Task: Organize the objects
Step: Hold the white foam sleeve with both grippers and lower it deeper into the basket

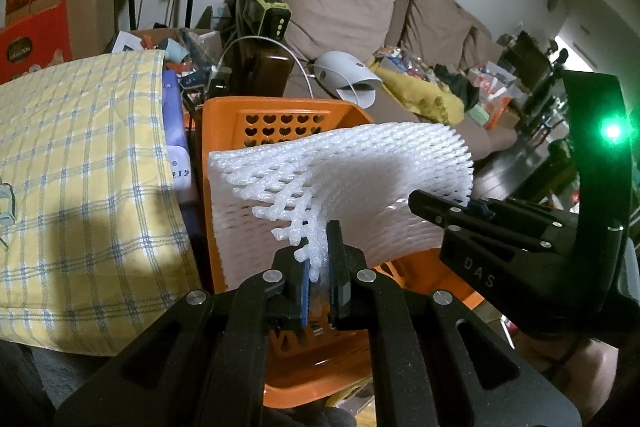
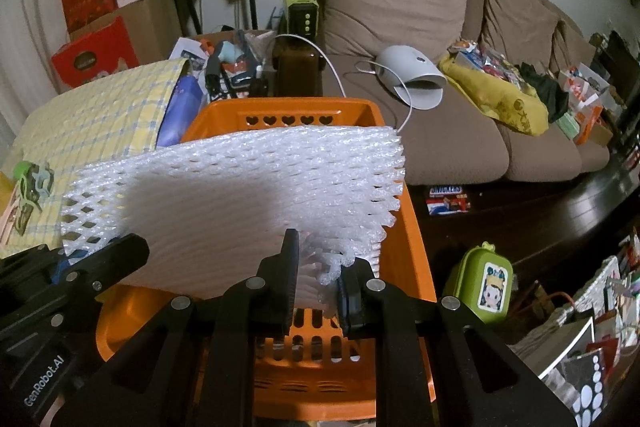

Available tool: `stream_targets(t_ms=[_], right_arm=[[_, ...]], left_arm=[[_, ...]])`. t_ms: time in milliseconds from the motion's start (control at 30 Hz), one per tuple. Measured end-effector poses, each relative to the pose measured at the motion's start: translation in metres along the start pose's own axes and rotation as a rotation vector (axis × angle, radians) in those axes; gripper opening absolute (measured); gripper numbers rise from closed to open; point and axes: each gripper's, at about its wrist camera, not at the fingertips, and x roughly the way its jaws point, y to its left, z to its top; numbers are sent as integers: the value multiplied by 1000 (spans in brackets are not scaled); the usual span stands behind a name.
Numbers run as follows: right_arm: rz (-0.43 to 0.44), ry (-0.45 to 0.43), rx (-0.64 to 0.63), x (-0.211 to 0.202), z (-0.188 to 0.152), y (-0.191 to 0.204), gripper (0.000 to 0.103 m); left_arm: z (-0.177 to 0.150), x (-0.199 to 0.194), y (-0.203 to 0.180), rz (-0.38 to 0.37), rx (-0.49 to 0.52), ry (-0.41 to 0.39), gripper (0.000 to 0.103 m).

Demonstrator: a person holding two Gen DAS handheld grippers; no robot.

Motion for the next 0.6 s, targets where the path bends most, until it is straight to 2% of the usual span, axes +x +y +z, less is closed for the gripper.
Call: stream_targets(t_ms=[600], right_arm=[[-18, 32, -5, 9, -3, -2, 15]], left_arm=[[-5, 9, 4, -26, -1, 61, 6]])
